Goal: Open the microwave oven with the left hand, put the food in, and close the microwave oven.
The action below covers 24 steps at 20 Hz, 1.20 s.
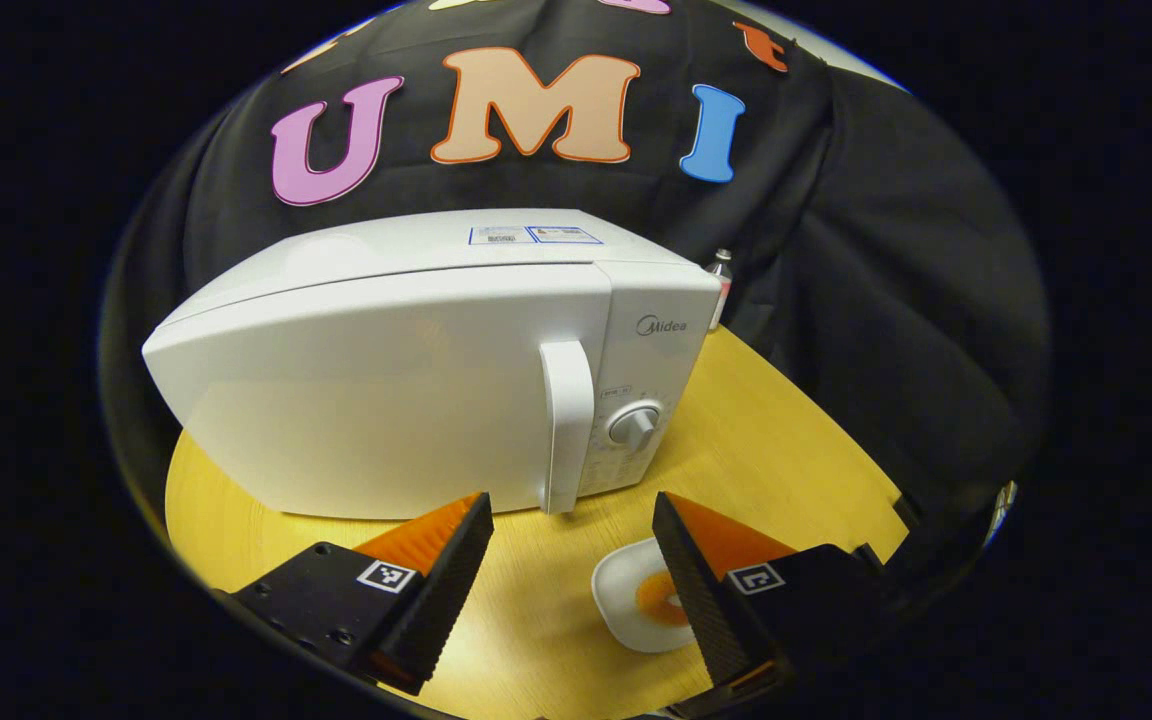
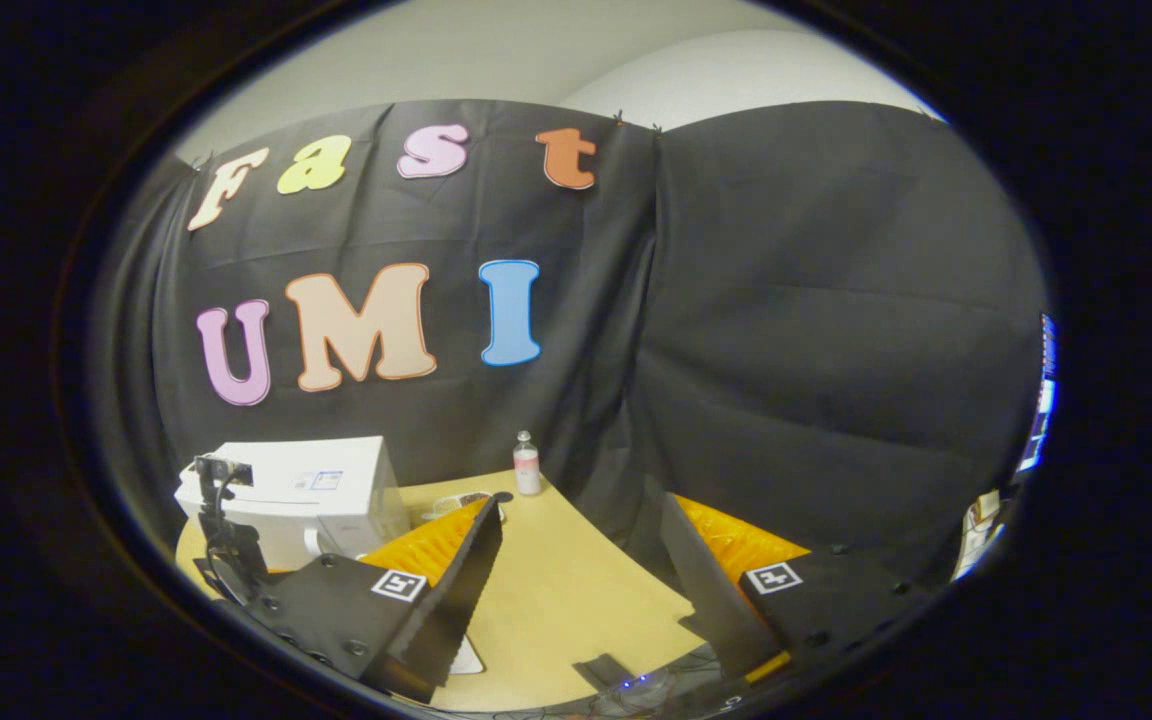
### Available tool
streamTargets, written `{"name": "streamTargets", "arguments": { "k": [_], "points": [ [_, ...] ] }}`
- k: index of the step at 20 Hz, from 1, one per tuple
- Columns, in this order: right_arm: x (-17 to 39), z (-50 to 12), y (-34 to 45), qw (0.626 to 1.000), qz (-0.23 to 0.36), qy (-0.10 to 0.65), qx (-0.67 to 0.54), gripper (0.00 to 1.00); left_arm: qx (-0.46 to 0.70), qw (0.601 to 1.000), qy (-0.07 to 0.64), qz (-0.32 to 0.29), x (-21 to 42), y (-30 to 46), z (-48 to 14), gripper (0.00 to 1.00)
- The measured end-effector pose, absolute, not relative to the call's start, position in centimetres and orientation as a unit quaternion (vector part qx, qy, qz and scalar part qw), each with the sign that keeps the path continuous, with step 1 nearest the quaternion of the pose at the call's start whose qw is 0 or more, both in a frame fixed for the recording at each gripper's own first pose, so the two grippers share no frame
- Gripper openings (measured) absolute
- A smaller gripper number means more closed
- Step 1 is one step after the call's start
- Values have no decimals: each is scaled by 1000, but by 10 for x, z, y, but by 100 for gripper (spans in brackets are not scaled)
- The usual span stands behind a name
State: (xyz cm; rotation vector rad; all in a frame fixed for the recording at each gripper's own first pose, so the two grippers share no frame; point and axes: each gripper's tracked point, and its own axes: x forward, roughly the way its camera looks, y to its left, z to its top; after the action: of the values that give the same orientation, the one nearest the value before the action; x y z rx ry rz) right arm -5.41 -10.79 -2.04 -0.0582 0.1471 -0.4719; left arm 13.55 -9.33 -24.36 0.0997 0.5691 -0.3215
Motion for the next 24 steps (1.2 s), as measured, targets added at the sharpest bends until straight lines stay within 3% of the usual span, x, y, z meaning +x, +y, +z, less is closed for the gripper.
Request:
{"name": "streamTargets", "arguments": {
  "k": [3,7,8,9,12,14,15,16,18,20,24],
  "points": [
    [-55,-20,-107,968,-237,76,-30,92,48,942,290,-163,148,-97,-252,93],
    [-59,-23,-107,966,-241,83,-33,92,53,940,295,-163,163,-100,-261,71],
    [-60,-26,-108,966,-243,86,-35,92,58,939,298,-163,166,-100,-262,75],
    [-61,-28,-108,965,-244,89,-35,92,61,938,299,-165,167,-101,-263,69],
    [-66,-33,-110,963,-248,98,-34,92,68,938,297,-165,173,-106,-266,69],
    [-69,-38,-113,961,-251,106,-40,92,72,939,295,-163,177,-111,-267,62],
    [-70,-39,-114,960,-252,110,-45,99,77,938,296,-162,178,-110,-267,55],
    [-69,-41,-113,960,-251,112,-47,92,82,938,297,-157,179,-110,-268,58],
    [-68,-44,-111,961,-245,115,-47,92,88,940,297,-145,181,-104,-268,50],
    [-68,-47,-106,963,-236,121,-42,92,88,941,300,-130,180,-98,-266,29],
    [-72,-52,-100,965,-226,127,-43,92,82,943,299,-119,182,-99,-270,20]
  ]
}}
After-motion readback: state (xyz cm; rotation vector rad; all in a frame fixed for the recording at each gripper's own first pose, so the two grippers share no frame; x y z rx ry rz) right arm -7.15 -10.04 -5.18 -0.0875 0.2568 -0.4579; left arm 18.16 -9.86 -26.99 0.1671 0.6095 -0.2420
